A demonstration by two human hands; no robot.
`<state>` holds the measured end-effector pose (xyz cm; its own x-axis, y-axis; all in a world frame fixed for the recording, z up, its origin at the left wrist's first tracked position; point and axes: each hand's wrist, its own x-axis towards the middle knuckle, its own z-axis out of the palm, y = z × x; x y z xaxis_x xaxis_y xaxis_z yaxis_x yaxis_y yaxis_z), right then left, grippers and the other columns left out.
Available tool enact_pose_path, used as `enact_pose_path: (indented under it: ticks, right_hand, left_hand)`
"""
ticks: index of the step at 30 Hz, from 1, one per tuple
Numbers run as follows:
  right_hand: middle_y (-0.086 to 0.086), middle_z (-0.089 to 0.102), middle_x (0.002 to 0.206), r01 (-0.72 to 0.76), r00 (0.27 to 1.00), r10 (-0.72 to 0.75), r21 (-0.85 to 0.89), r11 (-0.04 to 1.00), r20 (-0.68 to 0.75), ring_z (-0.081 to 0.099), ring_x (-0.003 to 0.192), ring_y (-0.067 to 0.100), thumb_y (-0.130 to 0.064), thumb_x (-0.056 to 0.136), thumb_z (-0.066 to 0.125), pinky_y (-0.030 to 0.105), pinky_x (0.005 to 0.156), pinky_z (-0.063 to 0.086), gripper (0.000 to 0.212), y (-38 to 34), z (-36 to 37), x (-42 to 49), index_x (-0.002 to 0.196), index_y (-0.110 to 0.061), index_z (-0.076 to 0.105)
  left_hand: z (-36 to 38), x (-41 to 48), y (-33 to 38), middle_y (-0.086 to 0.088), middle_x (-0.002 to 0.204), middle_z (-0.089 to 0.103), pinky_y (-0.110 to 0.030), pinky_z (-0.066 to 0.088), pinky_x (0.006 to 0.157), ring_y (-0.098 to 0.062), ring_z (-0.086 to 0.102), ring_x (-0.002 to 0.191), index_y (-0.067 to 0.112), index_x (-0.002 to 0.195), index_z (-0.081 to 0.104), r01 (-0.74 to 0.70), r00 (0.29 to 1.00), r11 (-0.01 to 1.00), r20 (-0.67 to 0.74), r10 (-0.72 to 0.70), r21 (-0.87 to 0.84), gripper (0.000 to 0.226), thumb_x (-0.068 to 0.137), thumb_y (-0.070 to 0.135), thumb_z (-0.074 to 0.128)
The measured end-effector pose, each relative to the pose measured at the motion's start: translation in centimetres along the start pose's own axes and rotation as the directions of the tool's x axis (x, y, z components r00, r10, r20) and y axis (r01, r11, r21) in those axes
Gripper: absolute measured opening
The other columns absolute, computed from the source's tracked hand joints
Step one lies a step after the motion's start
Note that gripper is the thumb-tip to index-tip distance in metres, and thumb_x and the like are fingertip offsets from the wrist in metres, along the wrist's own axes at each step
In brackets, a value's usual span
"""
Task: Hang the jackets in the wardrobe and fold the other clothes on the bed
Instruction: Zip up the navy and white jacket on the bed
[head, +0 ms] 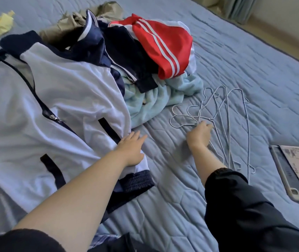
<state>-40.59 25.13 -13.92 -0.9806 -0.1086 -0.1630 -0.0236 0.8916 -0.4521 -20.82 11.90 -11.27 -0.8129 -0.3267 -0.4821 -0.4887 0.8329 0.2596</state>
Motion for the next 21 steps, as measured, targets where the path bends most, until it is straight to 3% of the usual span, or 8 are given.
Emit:
enact_pose_path:
  ticks: [3,6,8,11,16,19,21]
  right_hand:
    - [0.016,0.033,0.136,0.046,0.999,-0.044,0.070,0.997,-0.023,0.055,0.079,0.031,0.004,0.087,0.050,0.033,0.068,0.042,0.025,-0.8,0.6,-1.8,0.112,0.002,0.054]
    - [0.014,0.040,0.131,0.041,0.998,-0.033,0.192,0.981,-0.045,0.059,0.091,0.035,0.003,0.084,0.049,0.034,0.070,0.041,0.032,-2.4,0.9,-3.3,0.115,-0.002,0.053]
    - [0.012,0.050,0.119,0.018,0.999,-0.003,0.306,0.952,-0.048,0.058,0.097,0.034,0.003,0.083,0.046,0.035,0.075,0.041,0.035,-3.8,0.7,-4.3,0.117,-0.005,0.049]
    - [0.006,0.053,0.092,0.017,0.996,0.026,0.466,0.885,-0.086,0.057,0.089,0.030,0.004,0.085,0.040,0.032,0.070,0.036,0.037,-5.8,-0.2,-5.2,0.121,-0.005,0.042]
    - [-0.014,0.049,0.072,0.229,0.959,-0.066,0.619,0.751,-0.275,0.050,0.065,0.011,0.002,0.086,0.037,0.019,0.057,0.034,0.037,-9.3,-2.4,-6.8,0.120,-0.007,0.049]
    - [-0.012,0.049,0.072,0.296,0.953,-0.163,0.678,0.673,-0.254,0.048,0.064,0.004,0.005,0.083,0.036,0.022,0.064,0.038,0.042,-12.2,-3.2,-8.6,0.121,-0.006,0.049]
    - [-0.006,0.055,0.087,0.301,0.953,-0.206,0.736,0.606,-0.221,0.054,0.078,0.003,0.003,0.089,0.037,0.023,0.077,0.043,0.036,-14.2,-3.3,-9.9,0.123,-0.004,0.047]
  left_hand:
    - [-0.1,-0.5,-0.9,-0.008,0.161,-0.002,-0.034,0.007,0.118,-0.023,0.000,0.148,0.020,0.153,0.006,-0.002,1.000,0.998,-0.019,0.001,-0.065,0.070,0.095,0.018,0.044]
    - [-0.2,-1.2,-1.5,-0.006,0.161,0.001,-0.033,0.010,0.118,-0.019,0.003,0.148,0.021,0.153,0.010,-0.005,0.999,0.995,-0.044,0.001,-0.104,0.068,0.094,0.015,0.044]
    - [-0.1,-1.5,-2.0,-0.004,0.161,0.002,-0.032,0.011,0.118,-0.016,0.004,0.148,0.021,0.153,0.013,-0.002,0.999,0.993,-0.054,-0.005,-0.120,0.066,0.095,0.015,0.044]
    - [-0.3,-1.9,-2.5,-0.002,0.161,0.003,-0.032,0.013,0.118,-0.014,0.004,0.147,0.021,0.152,0.019,0.005,0.998,0.988,-0.060,-0.015,-0.154,0.062,0.095,0.014,0.044]
    - [-1.2,-2.9,-3.1,0.001,0.159,0.017,-0.027,0.019,0.113,-0.016,0.023,0.143,0.024,0.147,0.032,0.059,0.996,0.945,-0.041,-0.077,-0.323,0.053,0.096,0.015,0.045]
    - [-2.2,-3.3,-3.0,-0.003,0.148,0.041,-0.028,0.032,0.108,-0.021,0.041,0.131,0.024,0.141,0.044,0.126,0.989,0.878,-0.011,-0.147,-0.462,0.046,0.097,0.013,0.041]
    - [-3.2,-3.6,-3.0,-0.008,0.138,0.051,-0.025,0.037,0.101,-0.023,0.049,0.125,0.016,0.135,0.052,0.128,0.987,0.834,-0.014,-0.161,-0.537,0.039,0.097,0.010,0.044]
